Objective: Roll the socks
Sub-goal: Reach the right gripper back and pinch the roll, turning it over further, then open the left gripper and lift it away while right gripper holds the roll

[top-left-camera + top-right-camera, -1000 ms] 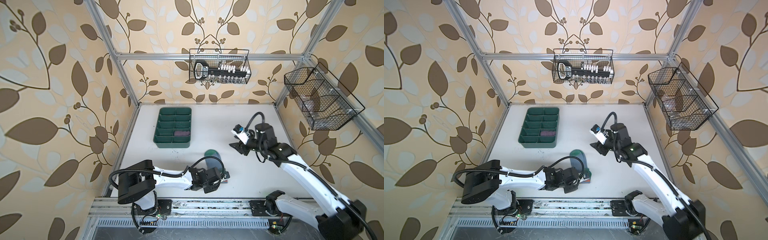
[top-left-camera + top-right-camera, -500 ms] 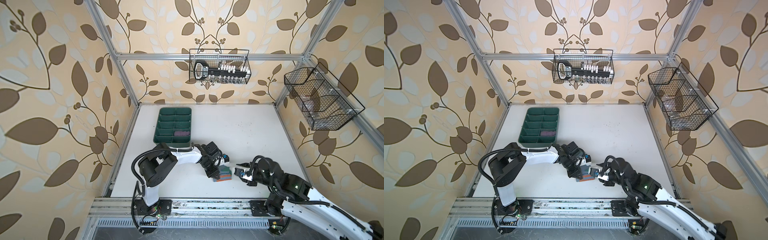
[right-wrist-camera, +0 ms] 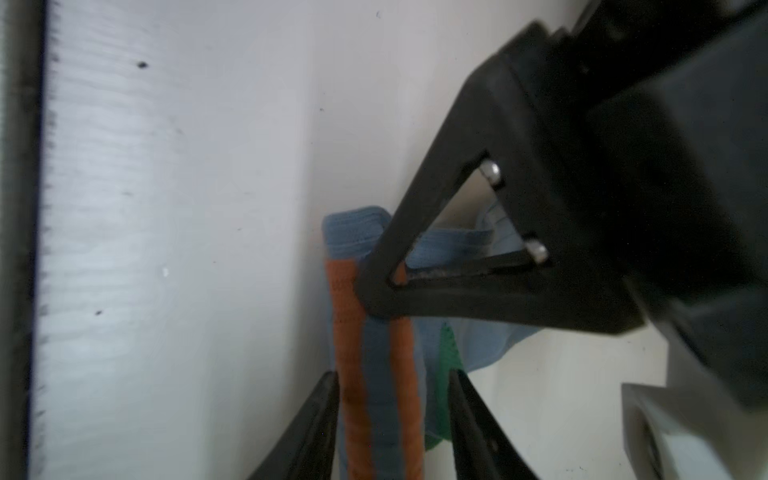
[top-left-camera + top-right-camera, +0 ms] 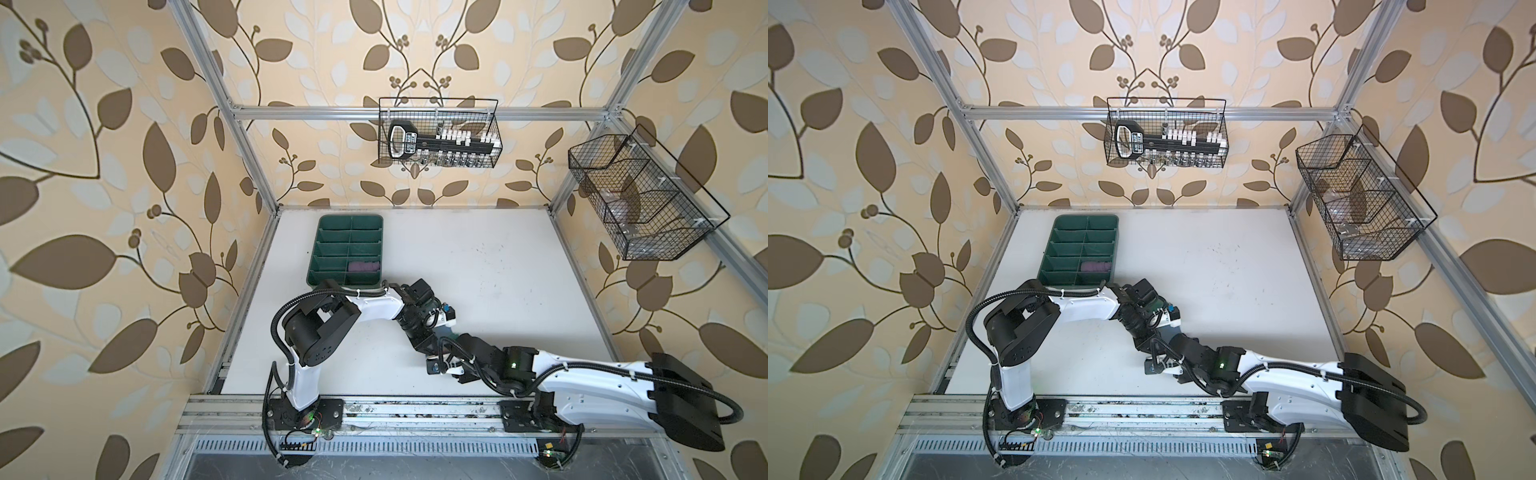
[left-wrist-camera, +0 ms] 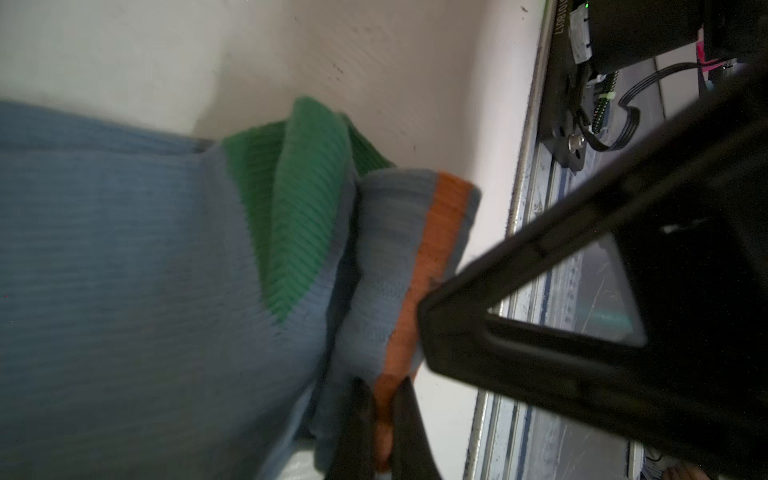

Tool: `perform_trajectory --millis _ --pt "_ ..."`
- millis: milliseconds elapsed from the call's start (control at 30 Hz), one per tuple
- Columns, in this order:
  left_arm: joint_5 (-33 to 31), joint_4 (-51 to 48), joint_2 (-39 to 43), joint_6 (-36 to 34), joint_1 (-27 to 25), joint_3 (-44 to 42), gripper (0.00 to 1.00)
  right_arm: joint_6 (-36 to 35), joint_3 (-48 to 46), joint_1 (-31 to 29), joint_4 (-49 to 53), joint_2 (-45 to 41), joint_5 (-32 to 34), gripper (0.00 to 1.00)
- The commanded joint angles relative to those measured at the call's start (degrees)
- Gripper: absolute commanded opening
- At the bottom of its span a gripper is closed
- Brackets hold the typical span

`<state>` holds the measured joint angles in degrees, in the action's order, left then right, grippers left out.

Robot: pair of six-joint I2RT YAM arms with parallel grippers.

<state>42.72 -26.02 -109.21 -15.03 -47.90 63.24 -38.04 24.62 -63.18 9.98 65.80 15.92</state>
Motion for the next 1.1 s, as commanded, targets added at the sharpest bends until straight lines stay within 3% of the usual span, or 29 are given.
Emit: perform_trajectory --millis 0,167,400,533,667,900,1067 --pt "-4.6 -6.2 -2.9 -0.4 -0.1 -1.3 0.00 -1.1 -0.2 1.0 -6.9 3.9 -1.1 0.42" --pt "-4.3 -6.3 -2.9 -0.5 0.0 -1.3 0.00 0.0 0.4 0.2 -6.0 9.2 -0.2 0.36" --pt "-5.3 -6.7 -1.4 -0.9 0.1 -1.2 0.03 1.4 2.0 -1.6 -1.2 10.5 -0.3 0.01" --pt "-8.0 -7.4 3.3 -1.2 1.2 -1.4 0.24 2.3 3.2 -2.1 4.3 10.7 -1.0 0.00" --pt "-16.2 -6.5 9.4 0.3 3.3 -3.2 0.39 3.9 4.0 -2.1 8.0 10.3 -3.0 0.00" --pt "-37.9 -6.0 10.8 9.3 8.0 -0.6 0.42 4.6 4.0 -2.1 8.0 9.8 -4.3 0.00" --pt "-39.0 -1.9 9.3 13.0 8.1 3.8 0.40 5.2 4.2 -2.1 7.7 10.8 -4.7 0.00"
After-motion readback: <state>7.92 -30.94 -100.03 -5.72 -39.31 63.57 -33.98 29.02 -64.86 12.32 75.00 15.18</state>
